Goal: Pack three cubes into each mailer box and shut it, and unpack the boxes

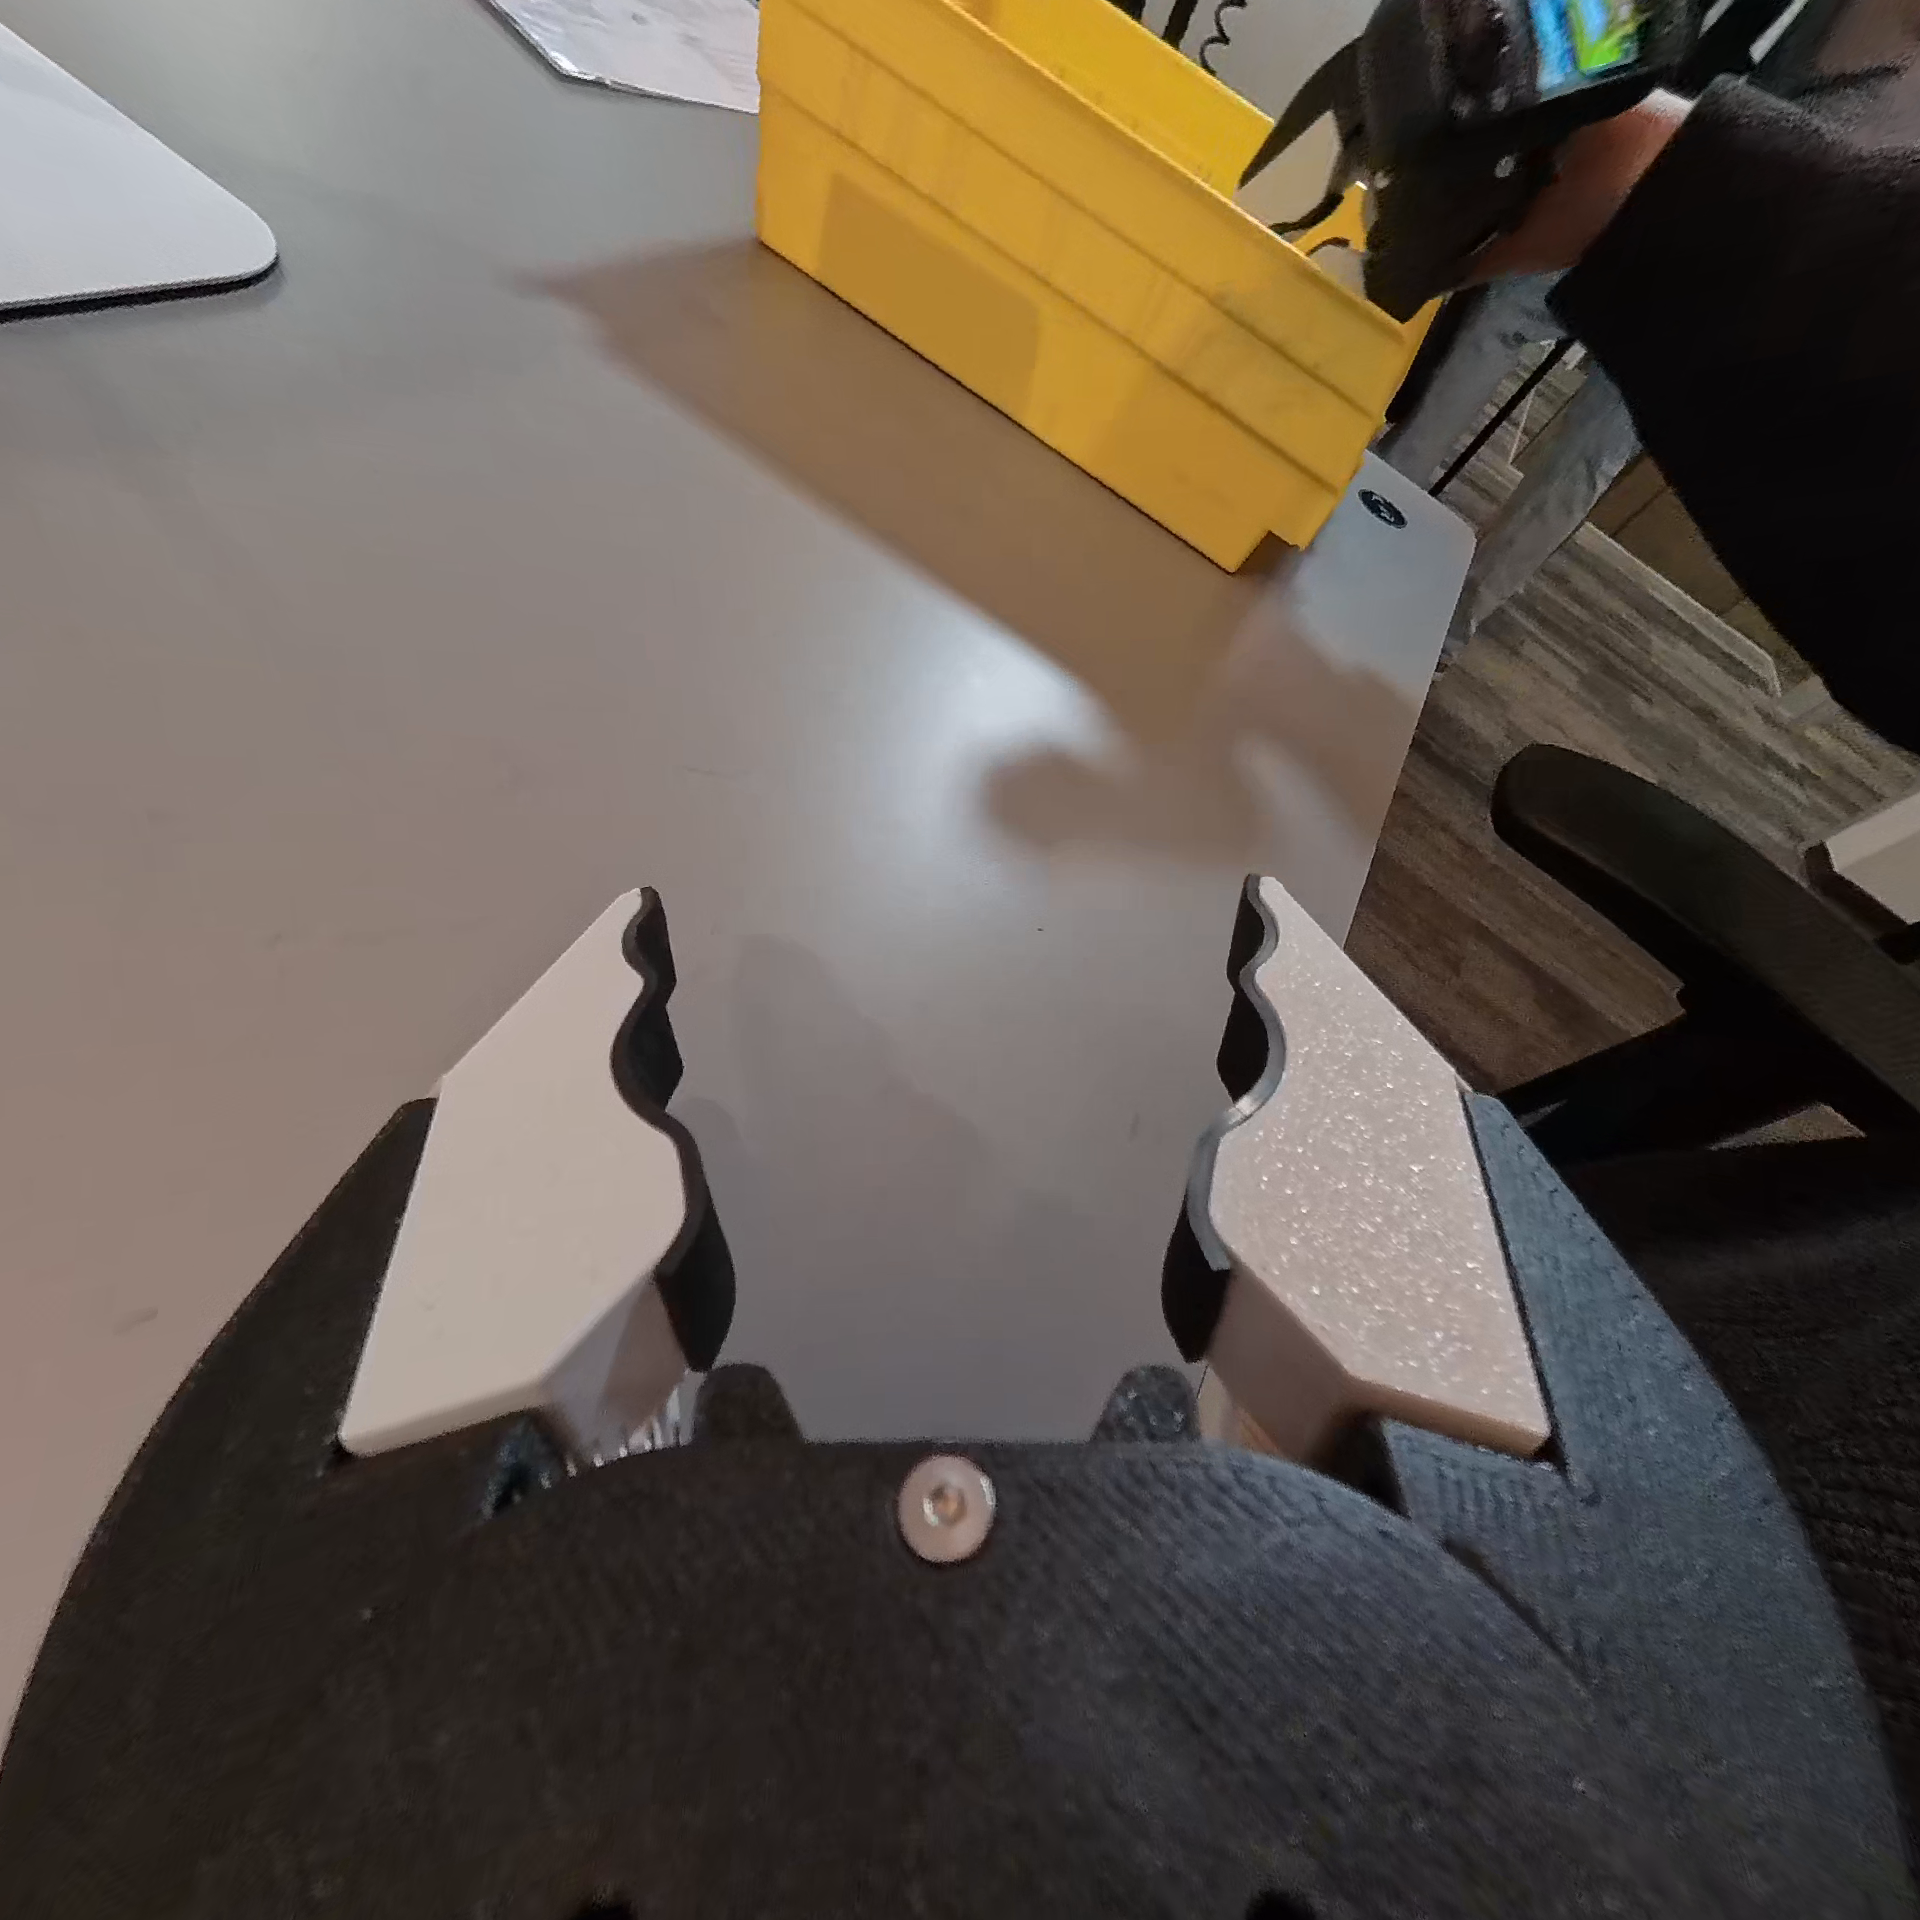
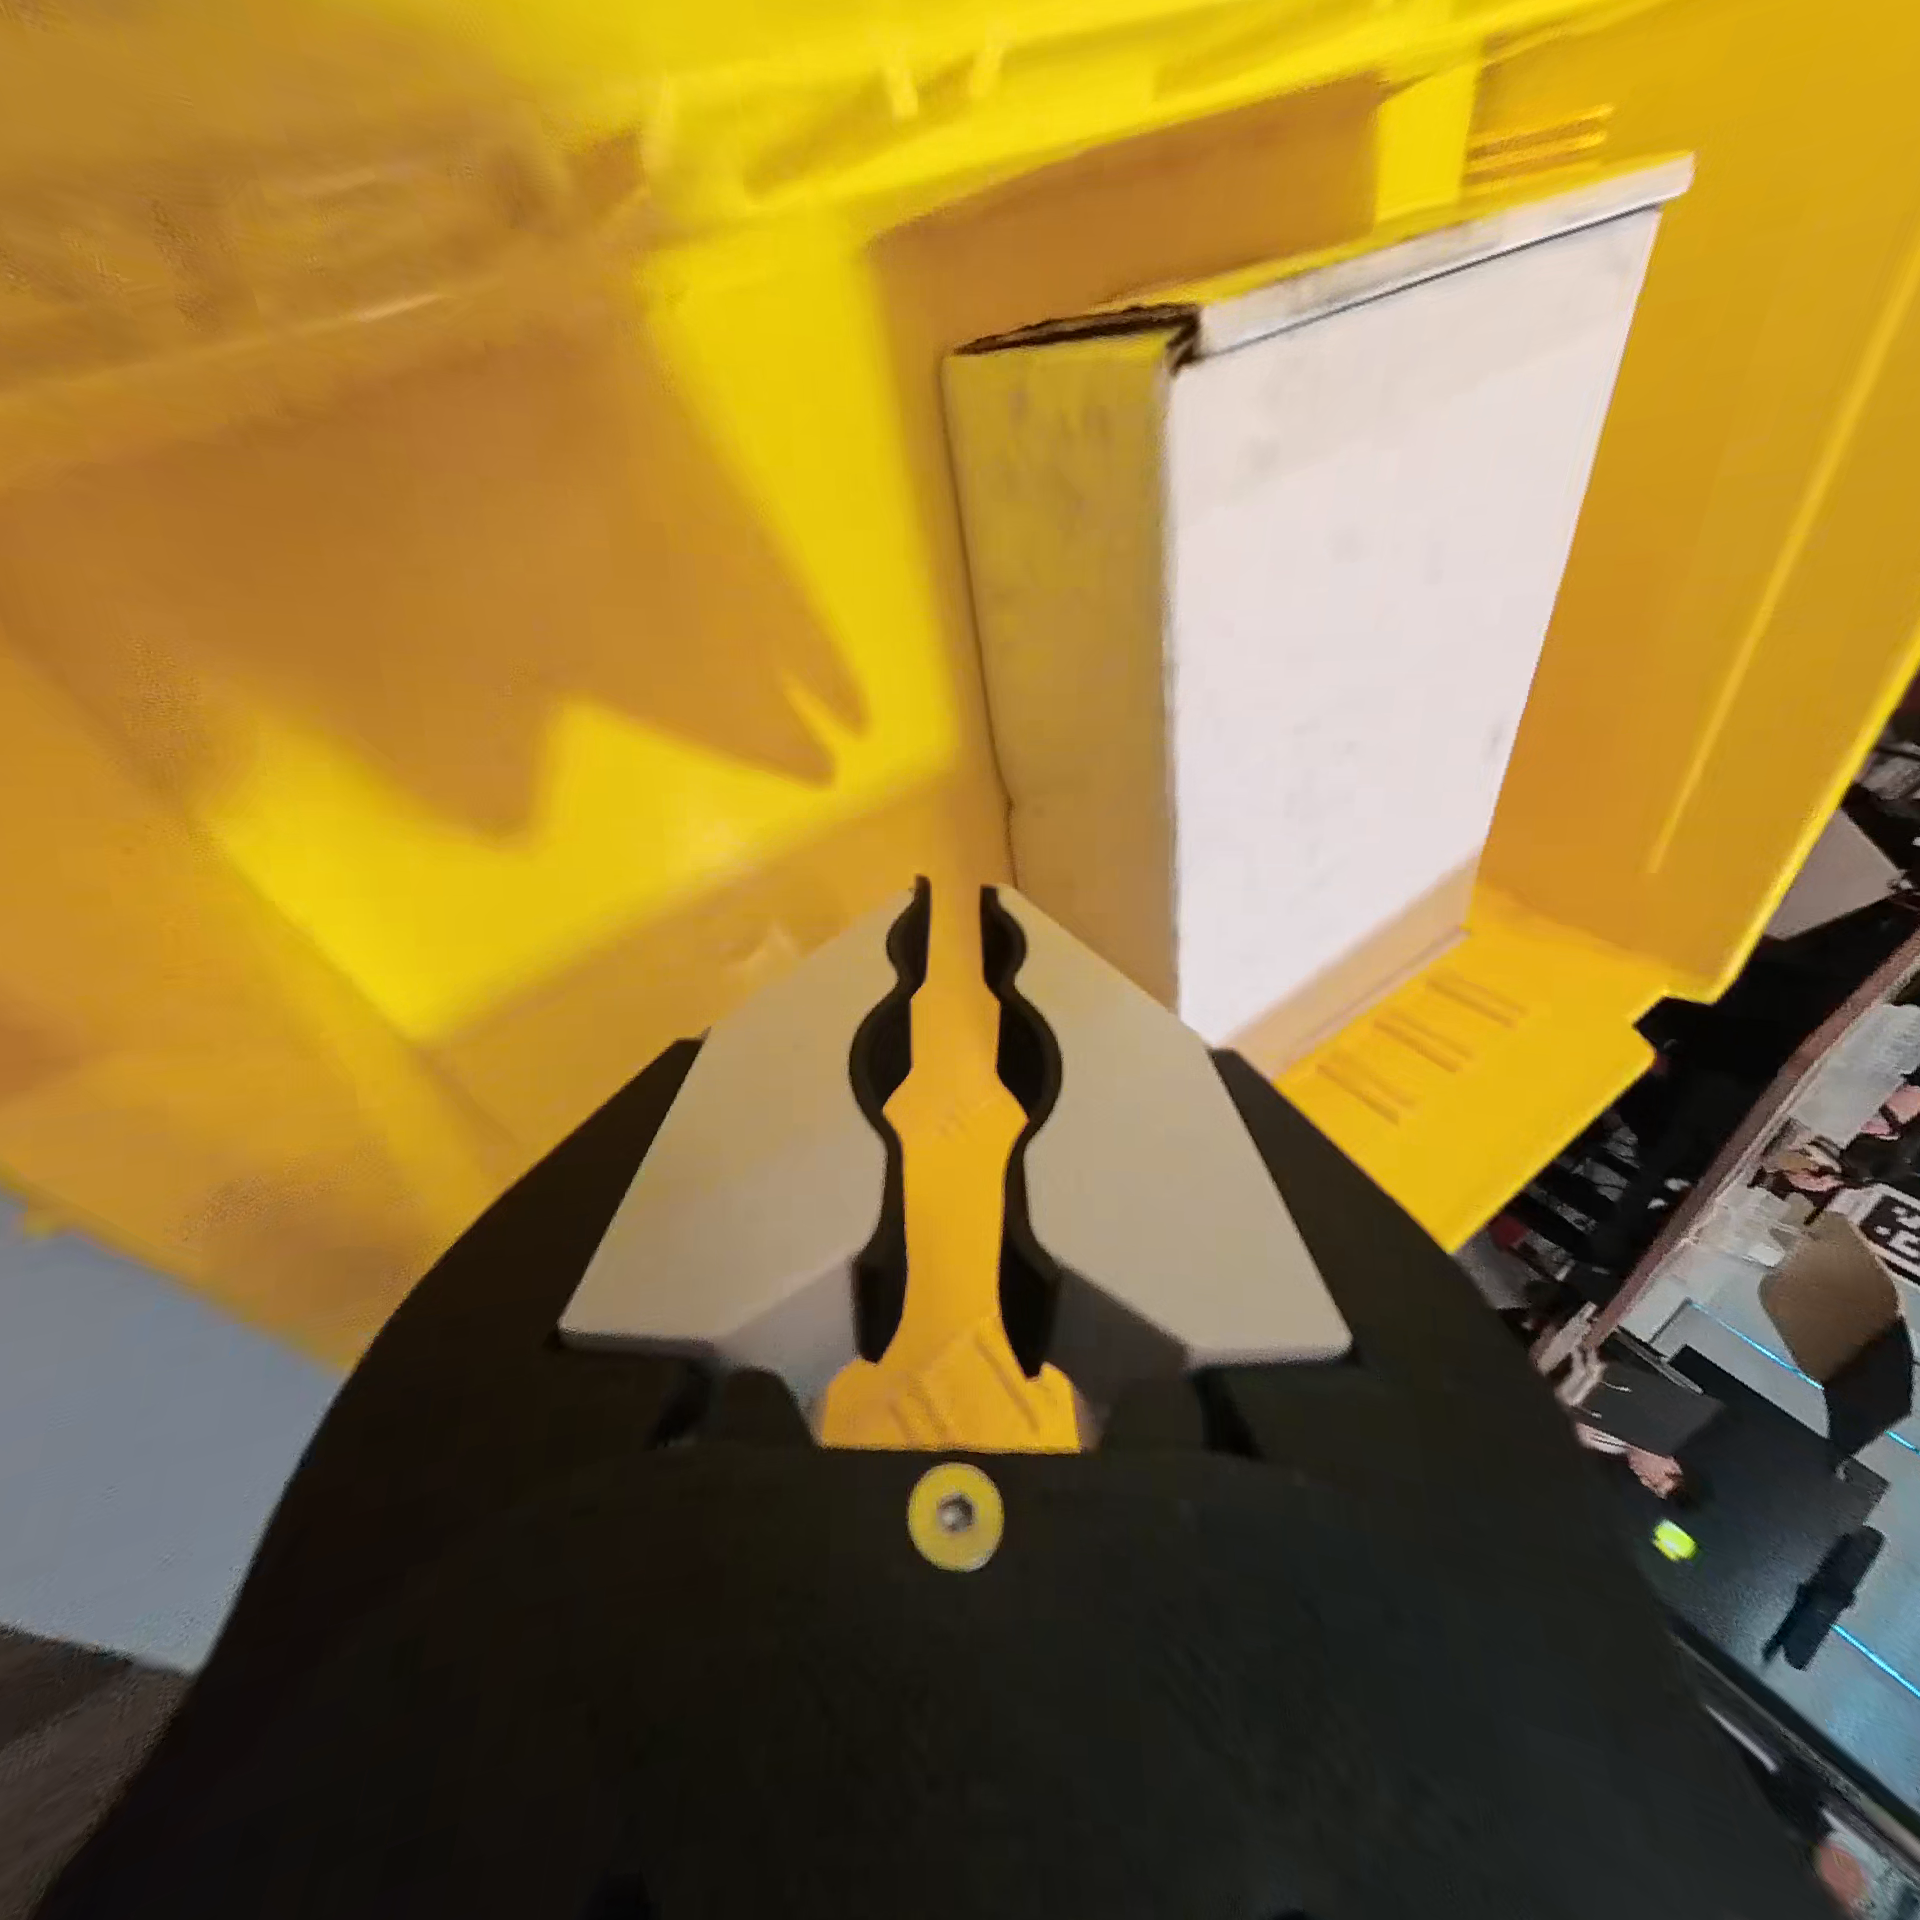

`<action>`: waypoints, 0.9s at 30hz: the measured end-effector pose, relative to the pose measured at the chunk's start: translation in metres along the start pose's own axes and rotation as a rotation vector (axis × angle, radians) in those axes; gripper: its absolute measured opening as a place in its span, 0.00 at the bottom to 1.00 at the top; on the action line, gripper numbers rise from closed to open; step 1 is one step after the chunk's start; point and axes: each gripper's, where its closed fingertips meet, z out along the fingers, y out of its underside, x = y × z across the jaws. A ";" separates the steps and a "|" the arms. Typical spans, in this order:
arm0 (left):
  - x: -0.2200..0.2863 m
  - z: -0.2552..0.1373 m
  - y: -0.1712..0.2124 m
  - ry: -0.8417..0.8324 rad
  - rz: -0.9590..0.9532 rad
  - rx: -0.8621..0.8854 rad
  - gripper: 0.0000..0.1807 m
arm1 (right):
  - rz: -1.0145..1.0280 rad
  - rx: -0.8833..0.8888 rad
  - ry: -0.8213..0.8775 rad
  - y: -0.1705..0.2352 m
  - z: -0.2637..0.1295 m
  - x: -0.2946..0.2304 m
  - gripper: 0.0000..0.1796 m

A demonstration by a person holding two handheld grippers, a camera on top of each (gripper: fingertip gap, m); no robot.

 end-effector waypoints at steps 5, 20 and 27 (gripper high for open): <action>0.001 0.003 0.000 -0.020 0.014 -0.007 0.57 | 0.000 -0.033 0.015 -0.004 0.025 0.019 0.00; 0.000 -0.002 0.000 -0.001 -0.015 0.007 0.57 | 0.111 0.176 -0.040 -0.056 0.029 0.023 0.00; 0.002 -0.002 0.001 -0.008 0.010 0.003 0.56 | 0.153 0.192 -0.019 -0.058 0.028 0.026 0.02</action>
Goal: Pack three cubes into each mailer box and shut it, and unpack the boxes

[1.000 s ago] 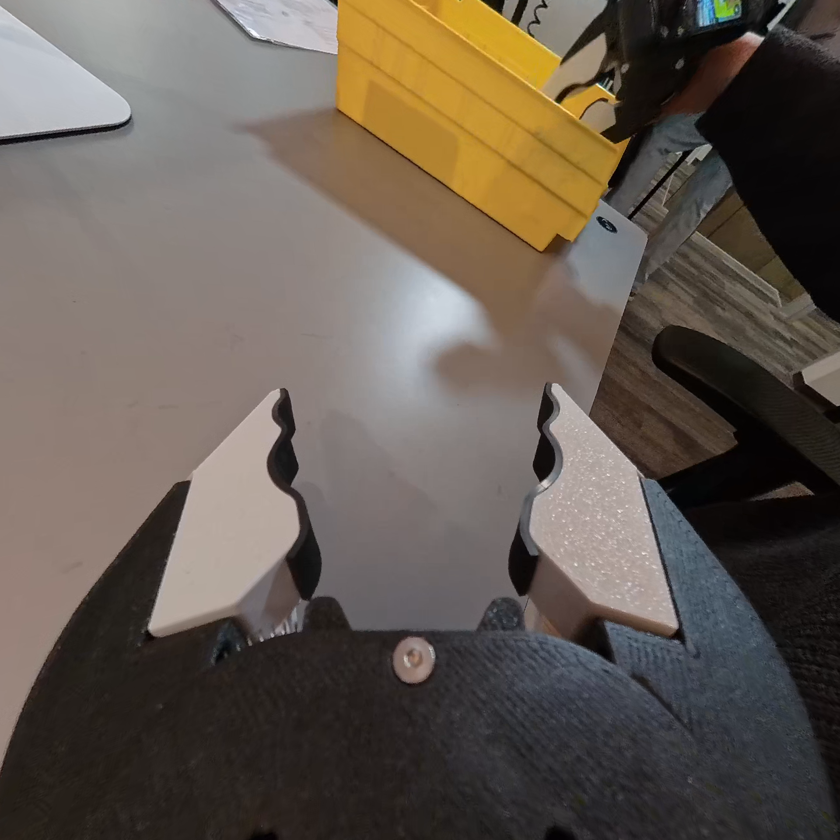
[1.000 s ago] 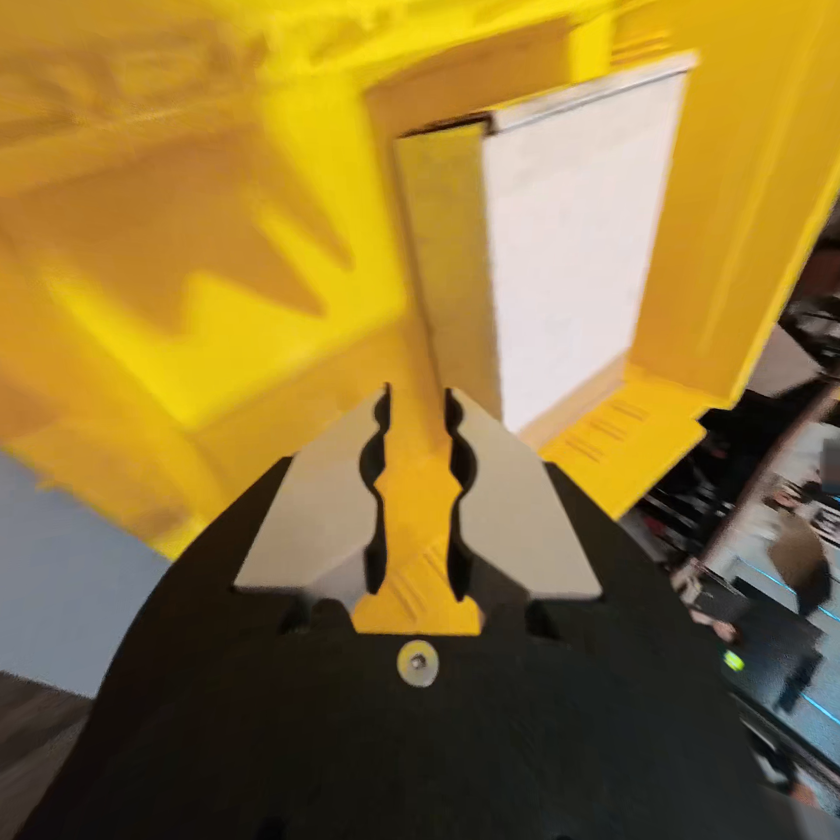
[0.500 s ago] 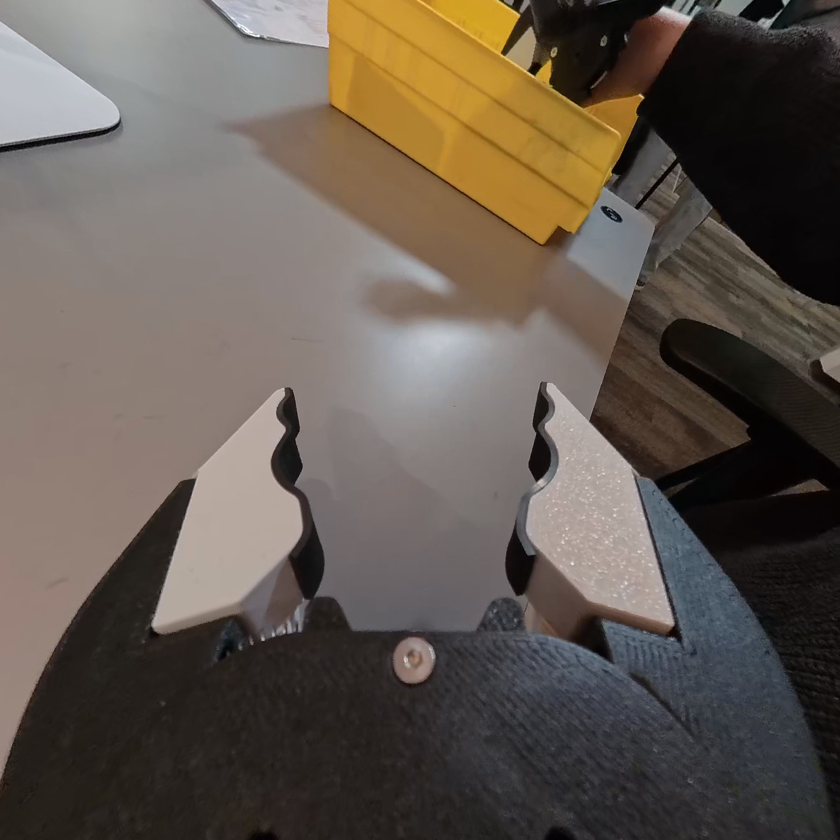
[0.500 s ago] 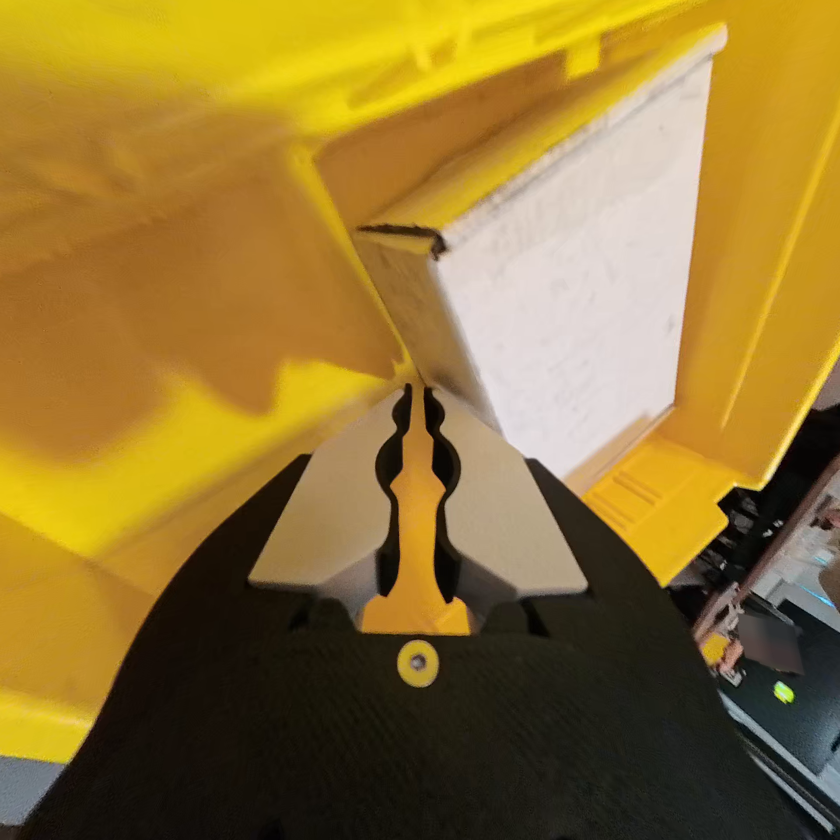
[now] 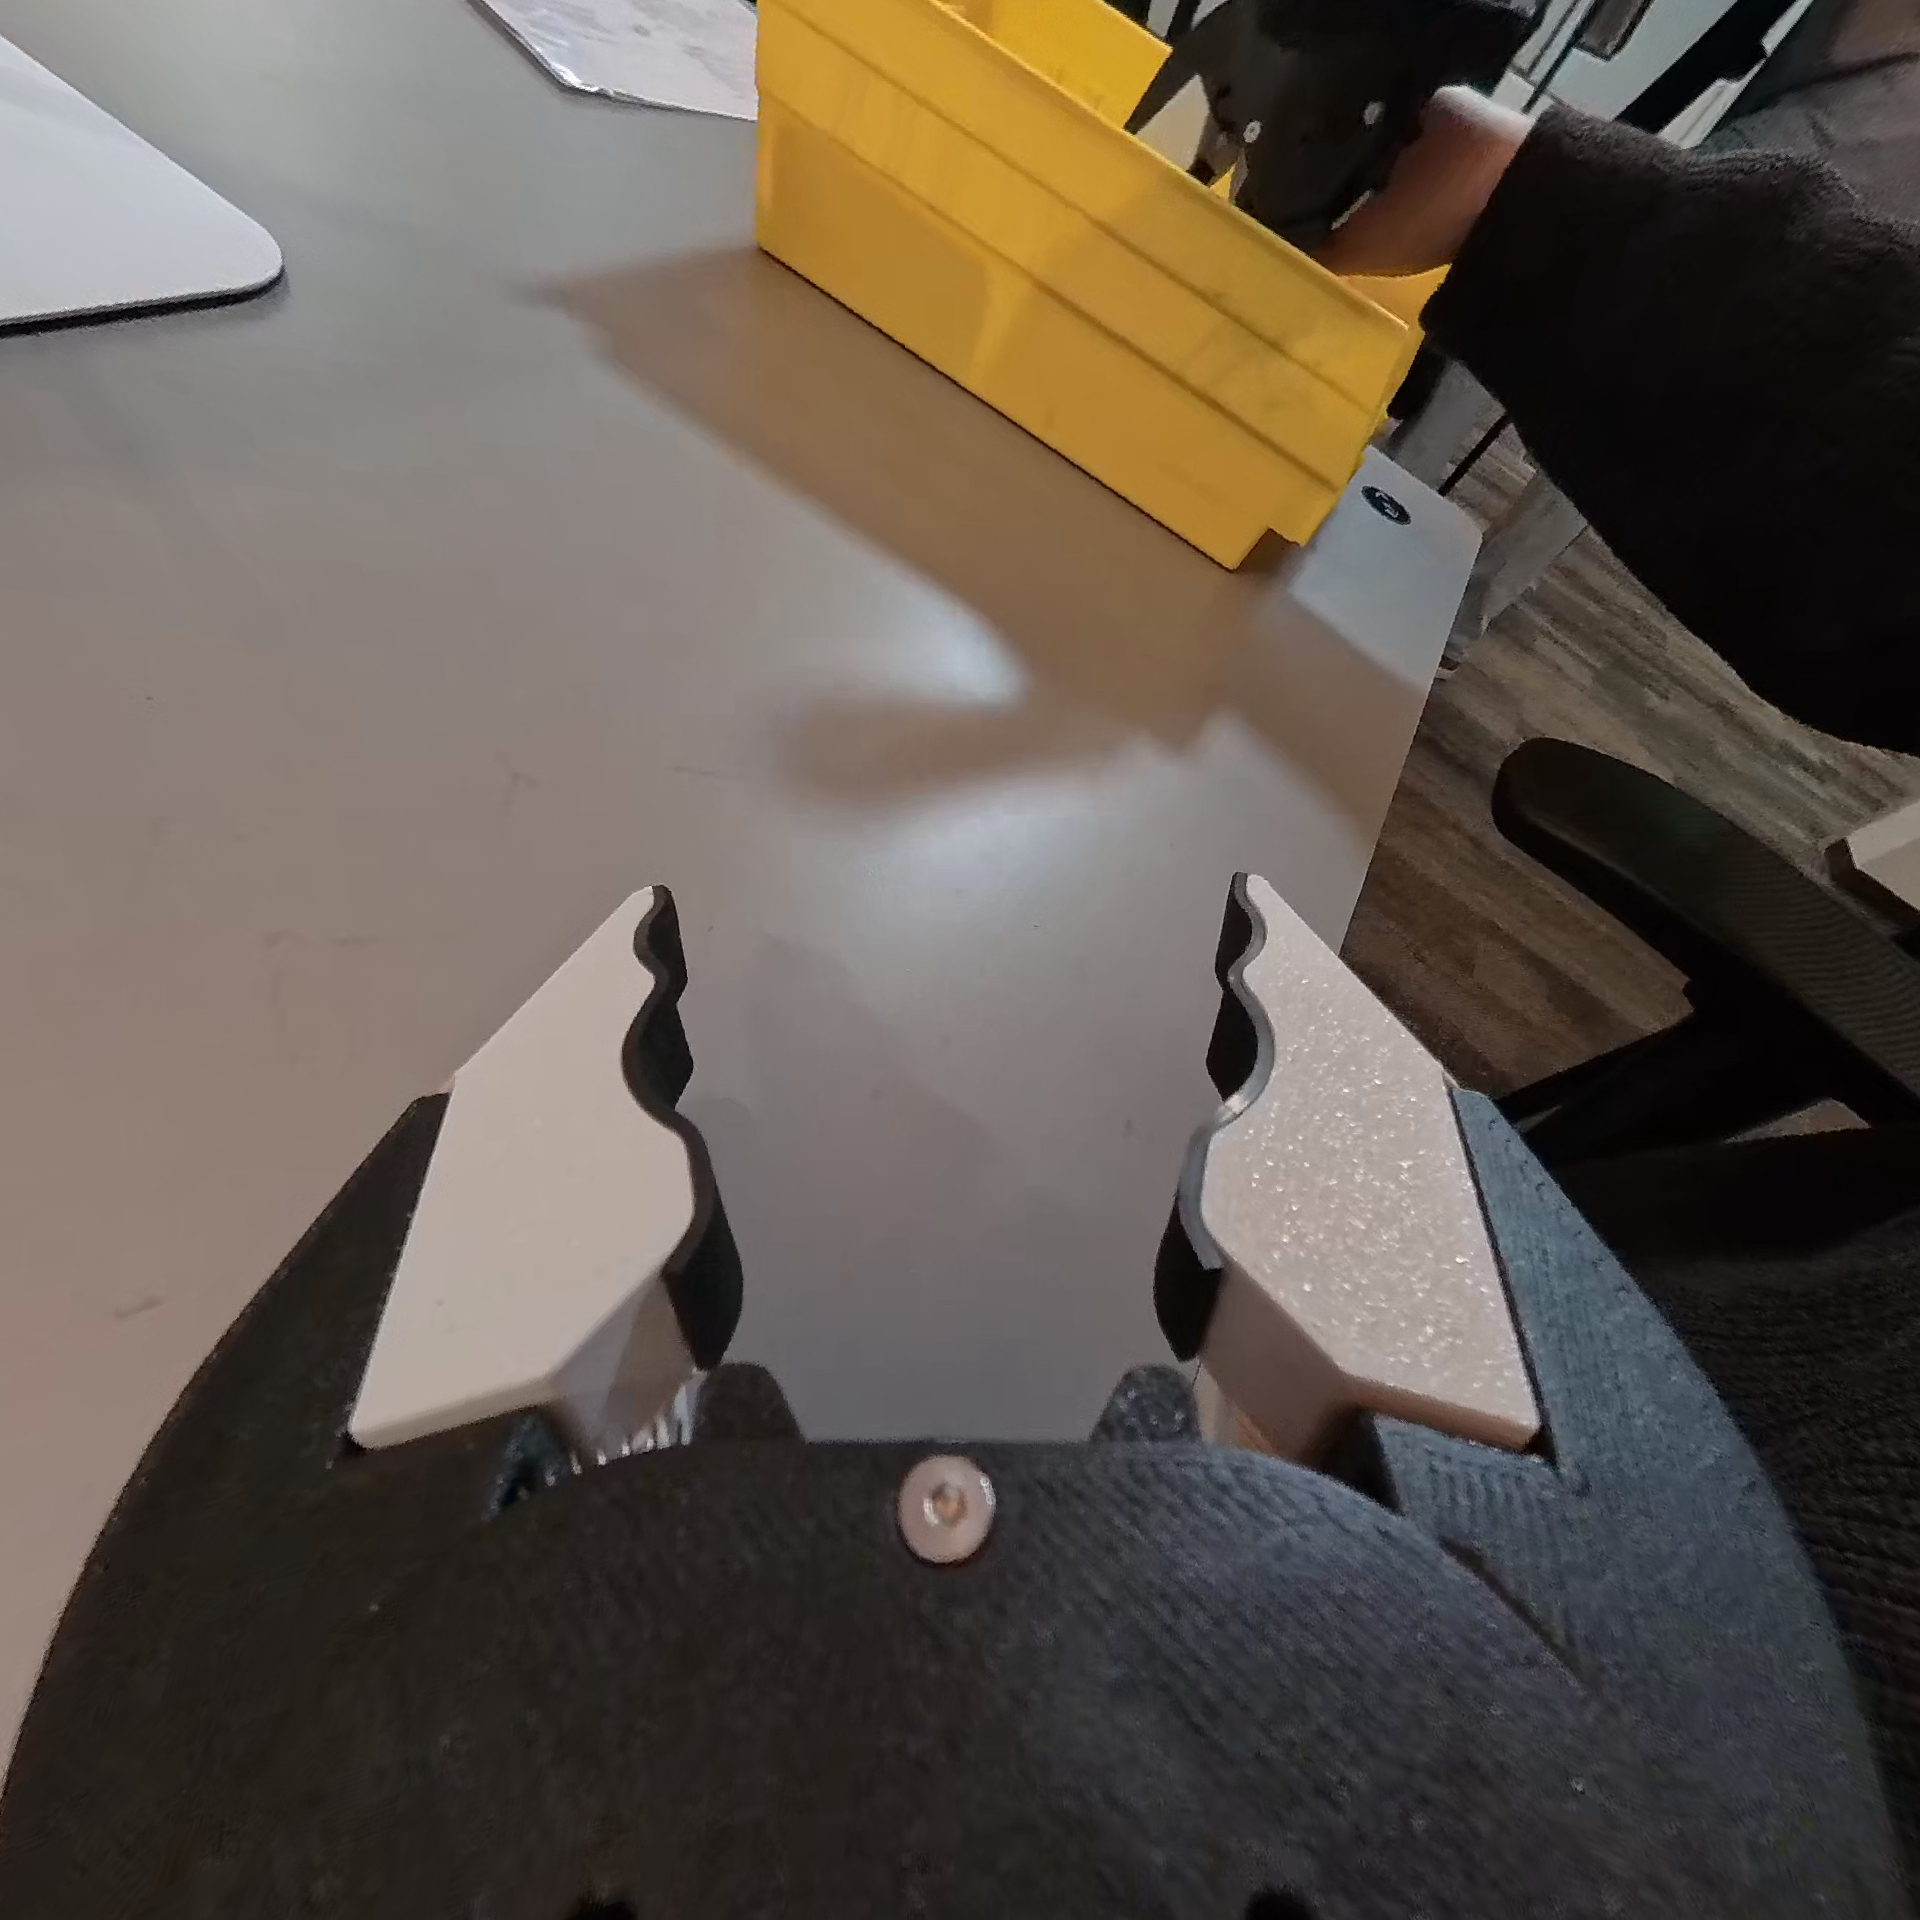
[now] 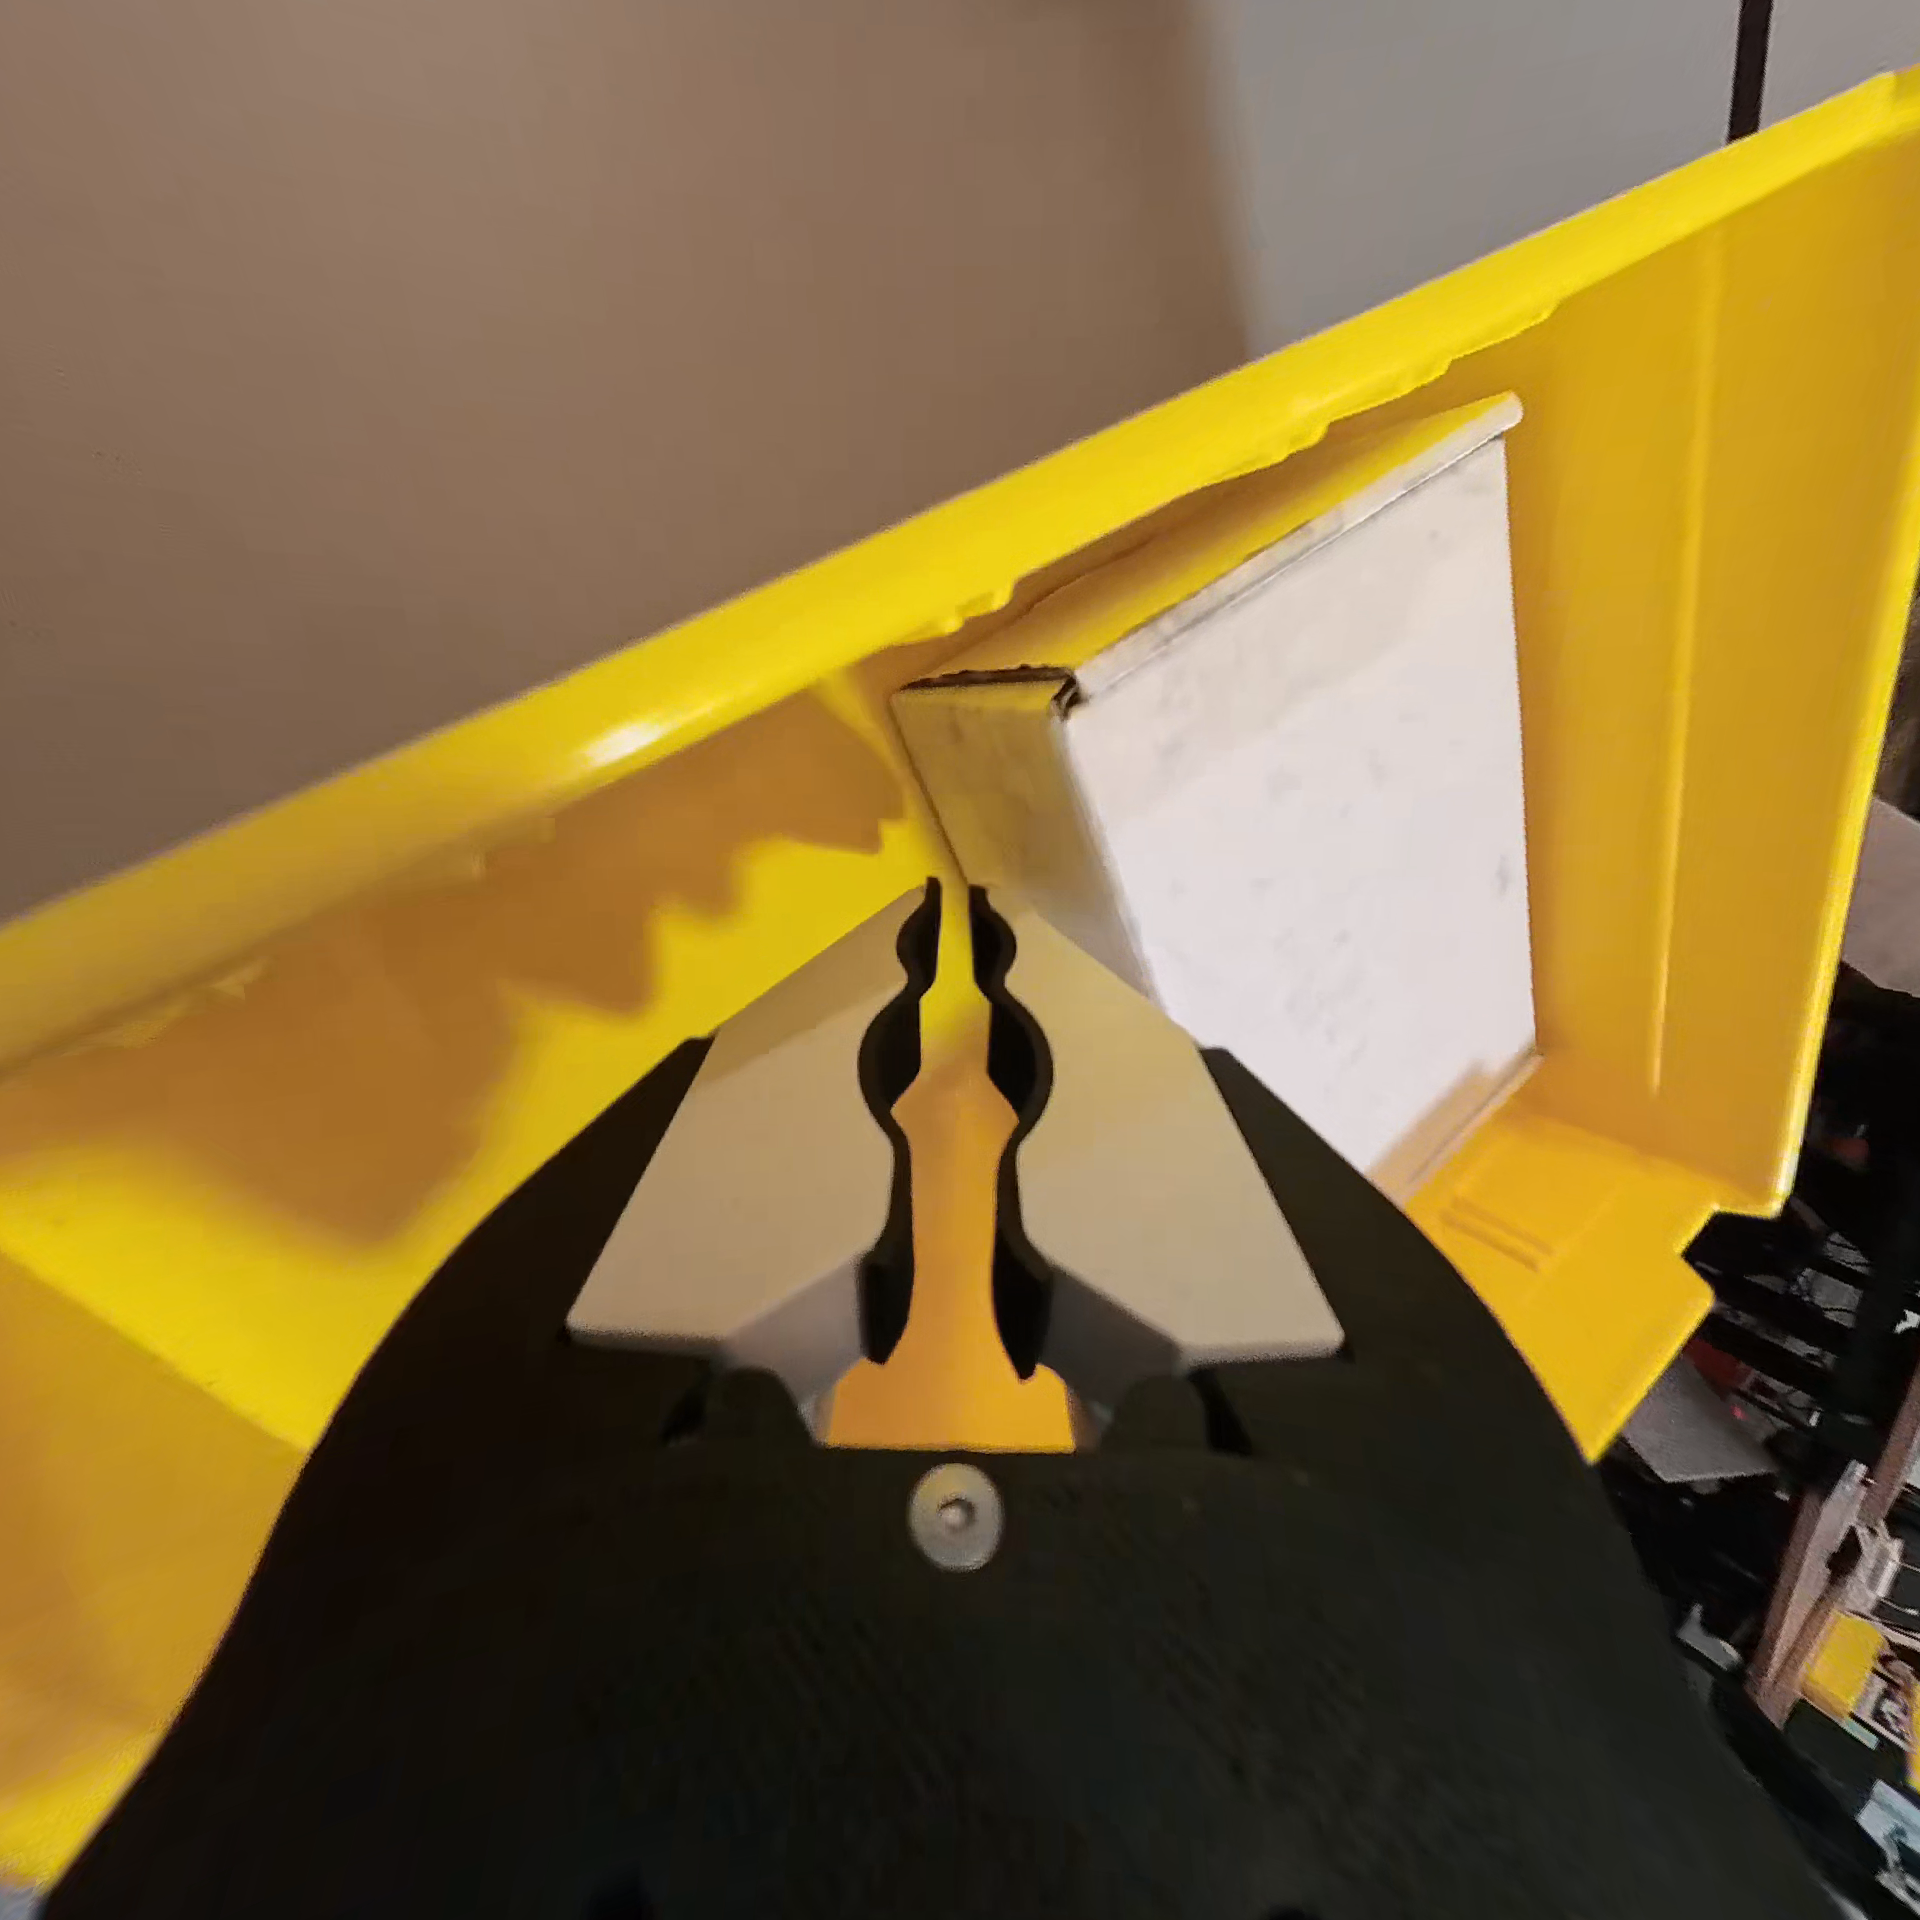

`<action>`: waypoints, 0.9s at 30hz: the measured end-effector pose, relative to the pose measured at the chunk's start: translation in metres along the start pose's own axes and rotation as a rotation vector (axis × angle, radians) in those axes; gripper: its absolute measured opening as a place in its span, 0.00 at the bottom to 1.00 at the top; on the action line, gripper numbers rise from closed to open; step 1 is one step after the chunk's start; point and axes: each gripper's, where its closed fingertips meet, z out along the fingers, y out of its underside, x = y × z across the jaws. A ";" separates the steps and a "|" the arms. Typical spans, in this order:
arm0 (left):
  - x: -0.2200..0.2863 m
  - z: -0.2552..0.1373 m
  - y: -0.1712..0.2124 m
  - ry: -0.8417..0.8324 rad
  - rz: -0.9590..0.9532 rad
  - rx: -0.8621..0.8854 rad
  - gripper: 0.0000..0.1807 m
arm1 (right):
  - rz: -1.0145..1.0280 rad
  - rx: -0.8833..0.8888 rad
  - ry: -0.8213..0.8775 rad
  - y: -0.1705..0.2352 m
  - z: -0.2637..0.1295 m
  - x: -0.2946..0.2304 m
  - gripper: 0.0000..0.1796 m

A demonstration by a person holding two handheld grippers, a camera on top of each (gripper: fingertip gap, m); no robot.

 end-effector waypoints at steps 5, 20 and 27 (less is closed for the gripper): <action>0.000 0.000 0.000 -0.003 0.002 0.003 0.56 | 0.040 -0.026 0.143 0.021 -0.037 0.027 0.03; -0.022 -0.028 -0.032 -0.138 0.010 0.066 0.56 | 0.501 0.901 -0.362 -0.235 -0.195 -0.114 0.22; -0.146 -0.236 -0.102 -0.698 -0.078 0.372 0.61 | 0.544 0.918 -0.657 -0.288 -0.162 -0.208 0.23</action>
